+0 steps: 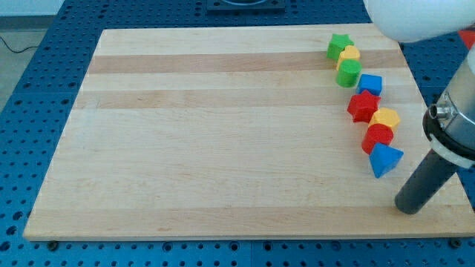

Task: Move the blue triangle towards the bottom center

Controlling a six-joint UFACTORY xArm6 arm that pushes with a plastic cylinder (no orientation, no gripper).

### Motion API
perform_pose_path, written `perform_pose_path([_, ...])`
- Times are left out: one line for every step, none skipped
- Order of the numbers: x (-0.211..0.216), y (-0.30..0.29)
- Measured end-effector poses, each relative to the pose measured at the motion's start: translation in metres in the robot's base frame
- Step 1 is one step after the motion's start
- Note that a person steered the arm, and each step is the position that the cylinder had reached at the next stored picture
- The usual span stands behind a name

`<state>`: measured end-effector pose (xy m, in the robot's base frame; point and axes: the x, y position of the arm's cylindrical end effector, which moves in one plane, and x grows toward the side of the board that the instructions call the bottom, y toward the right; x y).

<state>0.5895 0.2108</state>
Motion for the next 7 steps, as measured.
perform_pose_path([0.000, 0.000])
perform_pose_path([-0.006, 0.001])
perform_pose_path([-0.006, 0.054])
perform_pose_path([-0.013, 0.101])
perform_pose_path([-0.033, 0.096])
perform_pose_path([-0.044, 0.053])
perform_pose_path([-0.044, -0.020])
